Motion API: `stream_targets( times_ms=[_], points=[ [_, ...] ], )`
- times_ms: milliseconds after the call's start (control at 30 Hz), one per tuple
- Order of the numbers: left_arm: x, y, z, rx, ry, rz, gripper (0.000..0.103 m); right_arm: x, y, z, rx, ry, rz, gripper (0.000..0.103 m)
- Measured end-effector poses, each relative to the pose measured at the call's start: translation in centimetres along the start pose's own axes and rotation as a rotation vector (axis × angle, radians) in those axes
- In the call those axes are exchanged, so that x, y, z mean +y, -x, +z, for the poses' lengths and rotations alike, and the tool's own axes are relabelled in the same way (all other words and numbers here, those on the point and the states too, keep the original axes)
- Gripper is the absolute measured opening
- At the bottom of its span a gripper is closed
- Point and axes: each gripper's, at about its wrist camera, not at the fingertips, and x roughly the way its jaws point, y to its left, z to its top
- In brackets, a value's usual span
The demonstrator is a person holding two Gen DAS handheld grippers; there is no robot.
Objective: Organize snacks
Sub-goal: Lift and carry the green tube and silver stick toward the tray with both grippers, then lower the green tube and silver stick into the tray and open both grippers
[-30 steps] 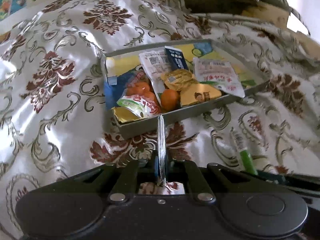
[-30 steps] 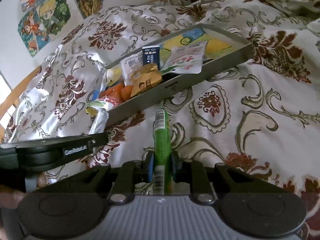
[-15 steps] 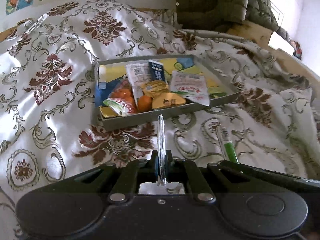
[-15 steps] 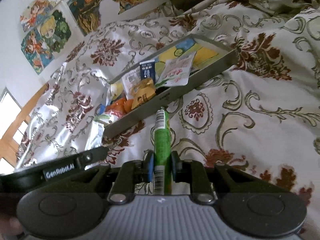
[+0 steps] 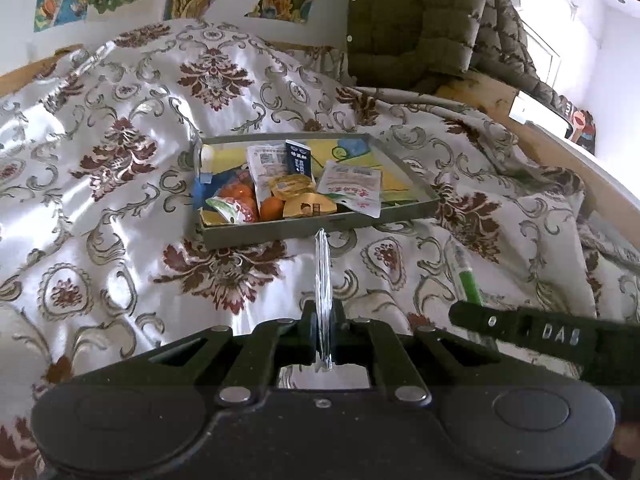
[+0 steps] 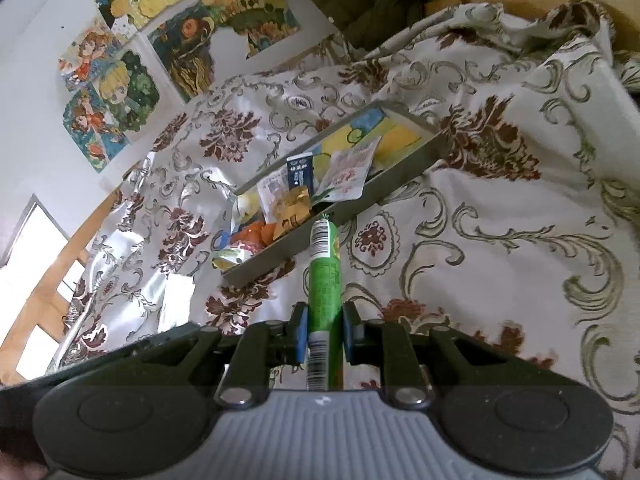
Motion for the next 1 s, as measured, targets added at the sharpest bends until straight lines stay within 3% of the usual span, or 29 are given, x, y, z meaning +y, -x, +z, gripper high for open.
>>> stream_targets(
  times_ms=[267, 533, 800, 1000],
  points=[
    [-2.5, 2.0, -1.1, -0.01, -0.031, -0.025, 0.005, -0.6, 2.8, -0.5, -0.012, -0.002, 0.029, 0.02],
    [-4.2, 2.2, 1.2, -0.045, -0.018, -0.018, 0.005, -0.7, 3.5, 1.3, -0.013, -0.01, 0.054, 0.02],
    [-4.6, -0.1, 4.7, -0.074, -0.03, -0.005, 0.005, -1.4, 2.0, 6.2, -0.013, 0.033, 0.07, 0.02],
    [-4.6, -3.2, 7.4, -0.079, -0.049, 0.016, 0.005, -2.1, -1.4, 10.5, -0.065, 0.072, 0.019, 0.02]
  ],
)
